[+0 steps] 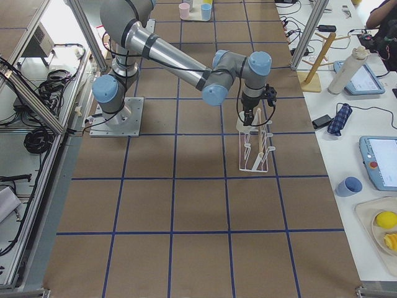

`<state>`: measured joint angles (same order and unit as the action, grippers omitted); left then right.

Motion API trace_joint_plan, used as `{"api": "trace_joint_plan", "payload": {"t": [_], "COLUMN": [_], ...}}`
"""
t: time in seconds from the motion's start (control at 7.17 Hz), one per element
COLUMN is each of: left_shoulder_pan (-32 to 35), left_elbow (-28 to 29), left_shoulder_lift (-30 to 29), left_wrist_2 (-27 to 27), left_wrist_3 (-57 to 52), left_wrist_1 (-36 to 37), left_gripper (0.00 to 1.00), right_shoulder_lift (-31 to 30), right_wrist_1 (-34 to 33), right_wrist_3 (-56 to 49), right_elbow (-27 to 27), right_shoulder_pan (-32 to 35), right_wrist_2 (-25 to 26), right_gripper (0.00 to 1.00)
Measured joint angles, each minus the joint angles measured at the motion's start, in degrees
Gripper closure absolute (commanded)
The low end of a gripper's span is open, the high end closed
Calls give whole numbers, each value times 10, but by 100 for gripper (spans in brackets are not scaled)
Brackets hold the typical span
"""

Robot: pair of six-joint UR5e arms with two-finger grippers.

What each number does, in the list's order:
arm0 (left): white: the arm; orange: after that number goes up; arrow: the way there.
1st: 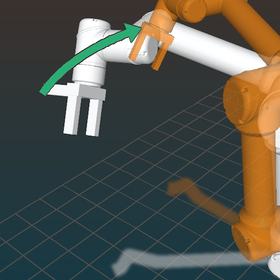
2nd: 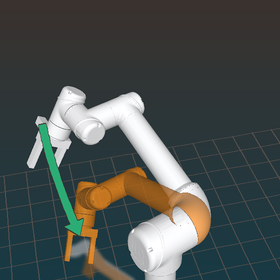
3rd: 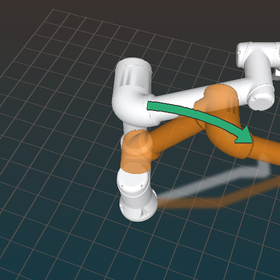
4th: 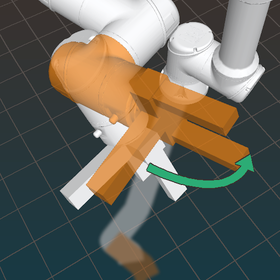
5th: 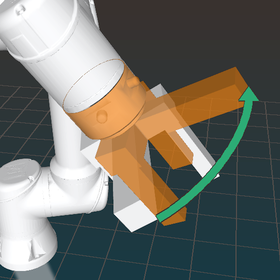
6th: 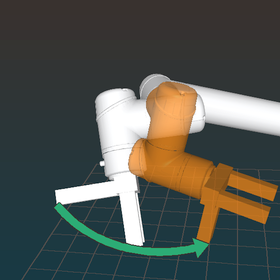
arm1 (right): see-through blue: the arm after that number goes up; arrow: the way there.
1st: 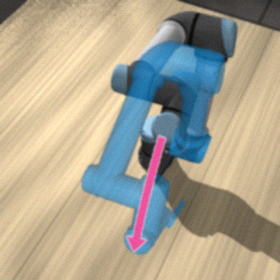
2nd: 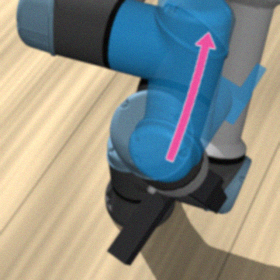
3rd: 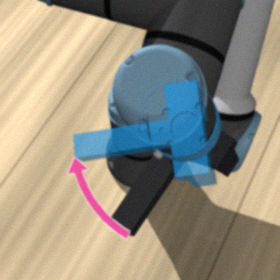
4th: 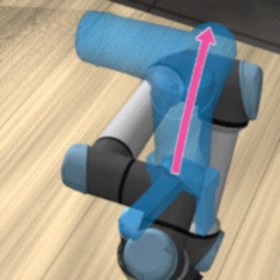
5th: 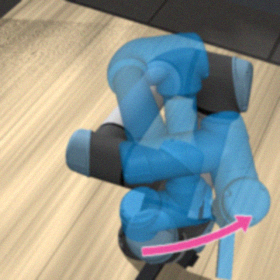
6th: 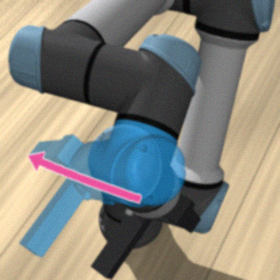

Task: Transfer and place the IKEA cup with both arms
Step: 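Lower the right gripper around the white cup and close on it, then lift the white cup off the rack dowel with the right gripper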

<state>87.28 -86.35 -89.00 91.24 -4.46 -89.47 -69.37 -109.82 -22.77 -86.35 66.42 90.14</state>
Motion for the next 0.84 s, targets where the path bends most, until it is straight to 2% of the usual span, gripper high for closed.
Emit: {"api": "trace_joint_plan", "payload": {"t": [0.56,0.84], "left_shoulder_pan": [2,-4], "left_elbow": [13,27], "left_shoulder_lift": [13,26], "left_wrist_2": [-11,-42], "left_wrist_3": [0,-4], "left_wrist_1": [-2,-25], "left_gripper": [0,0], "right_shoulder_lift": [-95,-119], "right_wrist_1": [137,232], "right_wrist_3": [-2,0], "right_elbow": [5,5], "right_shoulder_pan": [-1,-2], "right_wrist_2": [-38,-91], "right_gripper": [66,67]}}
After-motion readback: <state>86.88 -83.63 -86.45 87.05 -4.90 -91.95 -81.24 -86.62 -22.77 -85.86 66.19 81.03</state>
